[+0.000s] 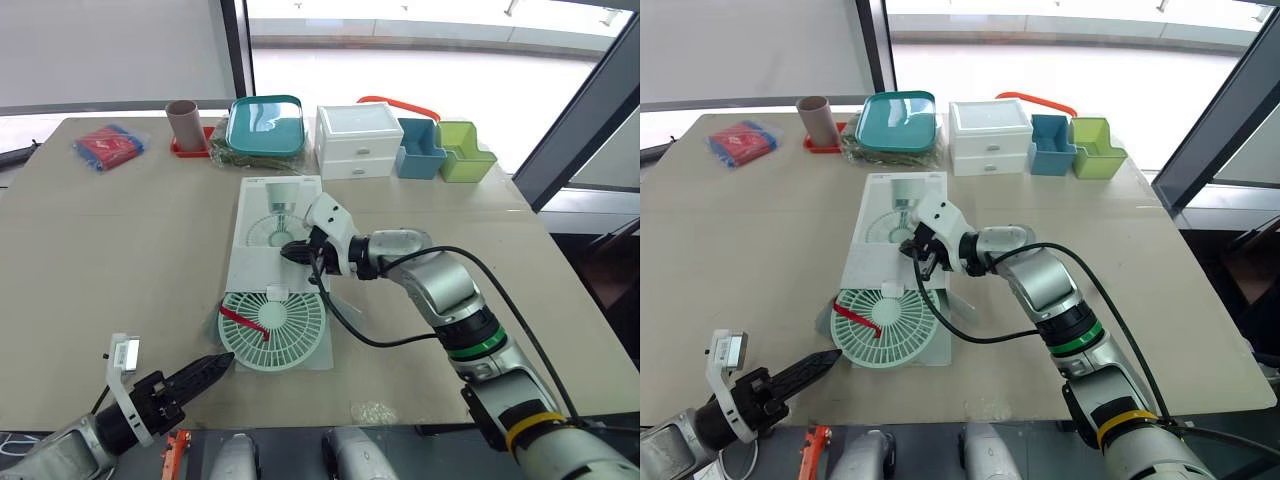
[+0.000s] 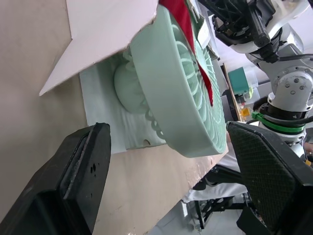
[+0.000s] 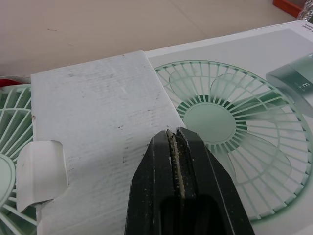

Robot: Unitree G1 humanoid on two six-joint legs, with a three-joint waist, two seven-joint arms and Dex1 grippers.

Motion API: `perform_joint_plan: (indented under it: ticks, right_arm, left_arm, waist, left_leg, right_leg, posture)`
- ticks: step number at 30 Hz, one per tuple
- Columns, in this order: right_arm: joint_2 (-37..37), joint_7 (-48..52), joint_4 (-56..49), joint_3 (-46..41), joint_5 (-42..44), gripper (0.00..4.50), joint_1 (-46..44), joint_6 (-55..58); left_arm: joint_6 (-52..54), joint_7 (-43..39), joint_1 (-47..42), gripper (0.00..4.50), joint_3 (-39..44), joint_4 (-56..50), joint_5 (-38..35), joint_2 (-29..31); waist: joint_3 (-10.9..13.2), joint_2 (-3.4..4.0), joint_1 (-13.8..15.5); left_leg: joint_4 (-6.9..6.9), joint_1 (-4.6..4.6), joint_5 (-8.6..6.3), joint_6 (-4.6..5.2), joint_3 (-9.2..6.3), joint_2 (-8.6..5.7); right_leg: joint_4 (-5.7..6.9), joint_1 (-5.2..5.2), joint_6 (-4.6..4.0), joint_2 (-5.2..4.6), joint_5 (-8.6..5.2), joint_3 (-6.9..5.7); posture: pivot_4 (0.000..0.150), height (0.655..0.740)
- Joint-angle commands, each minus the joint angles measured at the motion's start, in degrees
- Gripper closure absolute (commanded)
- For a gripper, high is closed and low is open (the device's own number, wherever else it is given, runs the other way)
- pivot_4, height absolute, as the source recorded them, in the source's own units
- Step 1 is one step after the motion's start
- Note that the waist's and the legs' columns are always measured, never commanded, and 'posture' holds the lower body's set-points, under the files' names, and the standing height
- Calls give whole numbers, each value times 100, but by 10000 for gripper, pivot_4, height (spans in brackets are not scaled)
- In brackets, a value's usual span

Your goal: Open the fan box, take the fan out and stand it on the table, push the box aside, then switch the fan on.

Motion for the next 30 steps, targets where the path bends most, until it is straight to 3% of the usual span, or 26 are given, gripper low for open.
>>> perform_joint_plan:
  ticks: [1,17,20,22,25,30]
  right_arm:
    - [0,-69,47,-5,-148,45000,5,52]
    - [-10,-138,-87,-68,-182,45000,94,110]
    - [-13,-166,-89,-81,-188,45000,92,114]
    - [-14,-177,-93,-88,-185,45000,93,116]
    - [-12,-189,-92,-83,-177,45000,96,112]
    - [8,-199,-58,-78,-183,45000,86,92]
  left_arm:
    - [168,18,-303,2765,-67,229,-306,-42]
    - [506,353,-1177,2765,-240,813,-685,-253]
    - [477,445,-1259,9497,-217,791,-697,-291]
    - [486,513,-1248,17407,-169,781,-767,-291]
    - [521,524,-1208,25781,-151,749,-788,-254]
    - [598,572,-1048,31145,-134,595,-875,-132]
  waist:
    - [0,0,1]
    - [-1,-1,3]
    - [-1,-1,3]
    - [-1,-1,2]
    - [-1,-1,2]
    - [-1,-2,2]
  left_leg:
    - [0,0,0,0,0,0]
    - [0,-1,1,-2,-3,-1]
    - [0,-1,1,-2,-4,-1]
    - [0,-2,1,-2,-4,-1]
    - [0,-2,1,-2,-5,-1]
    - [0,-2,2,-3,-5,-3]
  right_leg:
    - [0,0,0,0,0,0]
    - [0,2,1,-1,2,-2]
    - [0,1,2,-1,1,-3]
    - [0,2,1,-1,1,-3]
    - [0,2,1,-3,1,-5]
    - [0,2,2,-4,1,-4]
  posture:
    - [1500,7400]
    - [1500,7400]
    - [1500,7400]
    - [1500,7400]
    - [1500,7400]
    - [1500,7400]
